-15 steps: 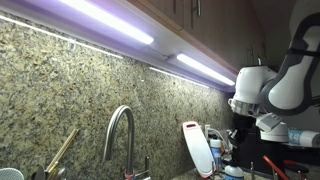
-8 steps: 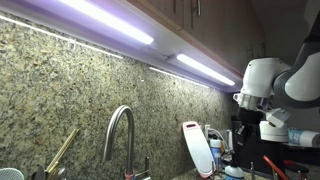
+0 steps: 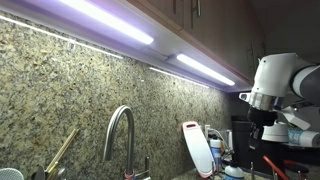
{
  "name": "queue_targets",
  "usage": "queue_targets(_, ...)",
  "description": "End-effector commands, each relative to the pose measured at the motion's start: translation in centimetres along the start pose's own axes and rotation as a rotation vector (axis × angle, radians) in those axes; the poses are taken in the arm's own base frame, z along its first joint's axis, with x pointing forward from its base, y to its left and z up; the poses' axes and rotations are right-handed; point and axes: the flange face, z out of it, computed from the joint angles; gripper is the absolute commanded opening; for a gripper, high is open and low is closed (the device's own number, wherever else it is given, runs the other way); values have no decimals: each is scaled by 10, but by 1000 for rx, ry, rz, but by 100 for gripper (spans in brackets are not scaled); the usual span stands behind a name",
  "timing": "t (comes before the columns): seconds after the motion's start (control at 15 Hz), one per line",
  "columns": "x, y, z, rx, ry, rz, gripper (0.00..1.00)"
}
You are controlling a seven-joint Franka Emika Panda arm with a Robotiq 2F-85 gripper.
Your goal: Press the pump on the bottle
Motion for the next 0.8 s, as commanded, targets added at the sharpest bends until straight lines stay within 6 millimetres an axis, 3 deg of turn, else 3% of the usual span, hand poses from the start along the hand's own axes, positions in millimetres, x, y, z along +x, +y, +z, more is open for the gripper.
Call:
queue_targets(0.0, -15, -21, -11, 16, 24, -117, 0)
queue_targets(0.33, -29, -49, -35, 15, 107, -327, 0)
queue_targets(0.73, -74, -75, -76, 57, 234, -501, 0)
